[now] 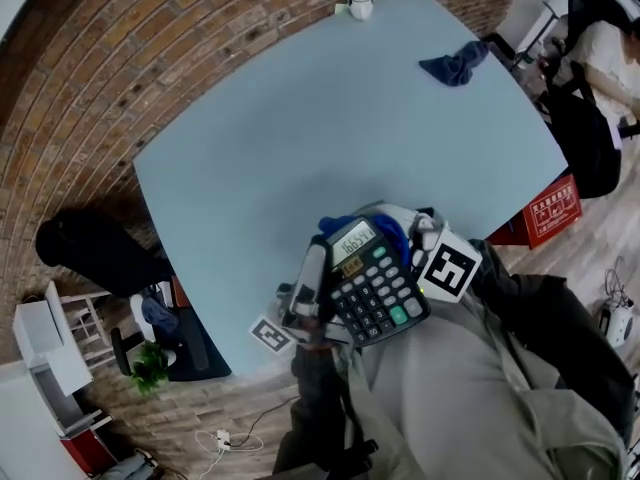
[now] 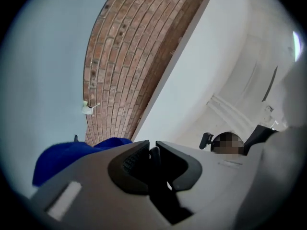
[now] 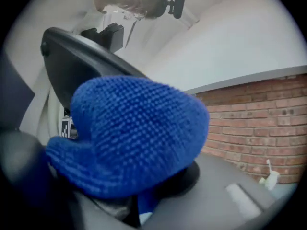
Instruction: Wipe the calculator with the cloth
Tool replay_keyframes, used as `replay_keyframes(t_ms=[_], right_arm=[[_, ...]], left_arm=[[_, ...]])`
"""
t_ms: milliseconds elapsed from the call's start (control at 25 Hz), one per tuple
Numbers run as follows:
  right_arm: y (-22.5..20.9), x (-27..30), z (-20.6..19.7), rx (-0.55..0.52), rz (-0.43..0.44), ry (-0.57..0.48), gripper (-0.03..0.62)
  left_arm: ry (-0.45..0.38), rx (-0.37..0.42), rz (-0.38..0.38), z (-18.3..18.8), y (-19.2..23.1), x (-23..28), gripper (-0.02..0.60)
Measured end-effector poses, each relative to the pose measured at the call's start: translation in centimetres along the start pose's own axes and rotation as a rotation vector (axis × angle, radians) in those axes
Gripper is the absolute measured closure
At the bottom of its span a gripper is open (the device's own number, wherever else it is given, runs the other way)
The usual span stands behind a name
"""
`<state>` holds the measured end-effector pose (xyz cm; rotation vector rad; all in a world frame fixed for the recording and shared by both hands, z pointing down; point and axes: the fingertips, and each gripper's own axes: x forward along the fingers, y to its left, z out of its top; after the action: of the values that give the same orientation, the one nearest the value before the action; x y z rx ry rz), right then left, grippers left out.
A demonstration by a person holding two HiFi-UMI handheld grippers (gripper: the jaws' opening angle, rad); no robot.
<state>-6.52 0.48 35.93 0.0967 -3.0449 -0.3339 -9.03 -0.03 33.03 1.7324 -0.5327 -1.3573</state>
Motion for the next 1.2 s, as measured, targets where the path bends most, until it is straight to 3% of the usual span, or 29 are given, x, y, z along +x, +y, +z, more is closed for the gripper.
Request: replay_keyframes(t_ms=[80,200,320,520,680,840,920,1080,1200], right_arm=[[-0.8,-0.5,-0.3,0.030,-0.031,-0.004,0.539],[-4.3,-2.0,0.1,0.140,-0.175,-0.056,0.539],[-5.1,-2.2,0.7,0.038,-0.179,-0.043,0.539],[-0.6,-1.3,-0.3,-0.029,-0.042,0.038,0.539],[-3.7,-3.4,-1.5,-0.074,-0.146,0.096,0.539],[-7.5,-5.8,1.1,-0.156,-0.274,0.093,0.539],[-6.2,-4.9,1.9,-0.255,-0.208,0.130,0.539],[1.0,-1.0,-1.5,-0.515,0.047,0.327,0.540],[7.3,0.6,-1.4,-0.563,0.197,0.311,0.540]], left_arm=[[0.011,0.003,0.012,-0.1,0.1,0.0,0.557],[0.001,0.006,0.028,0.1,0.4,-0.3,0.557],[0.003,0.011,0.037,0.1,0.7,-0.4,0.557],[0.010,0.018,0.030,0.0,0.5,0.1,0.557],[0.025,0.092,0.092,0.2,1.0,-0.3,0.557],[0.035,0.208,0.221,0.9,2.5,-1.3,0.554],[0.048,0.280,0.283,1.3,3.4,-1.4,0.553],[0.031,0.374,0.395,2.0,5.6,-2.0,0.550],[0.034,0.480,0.491,3.0,6.8,-3.7,0.546]])
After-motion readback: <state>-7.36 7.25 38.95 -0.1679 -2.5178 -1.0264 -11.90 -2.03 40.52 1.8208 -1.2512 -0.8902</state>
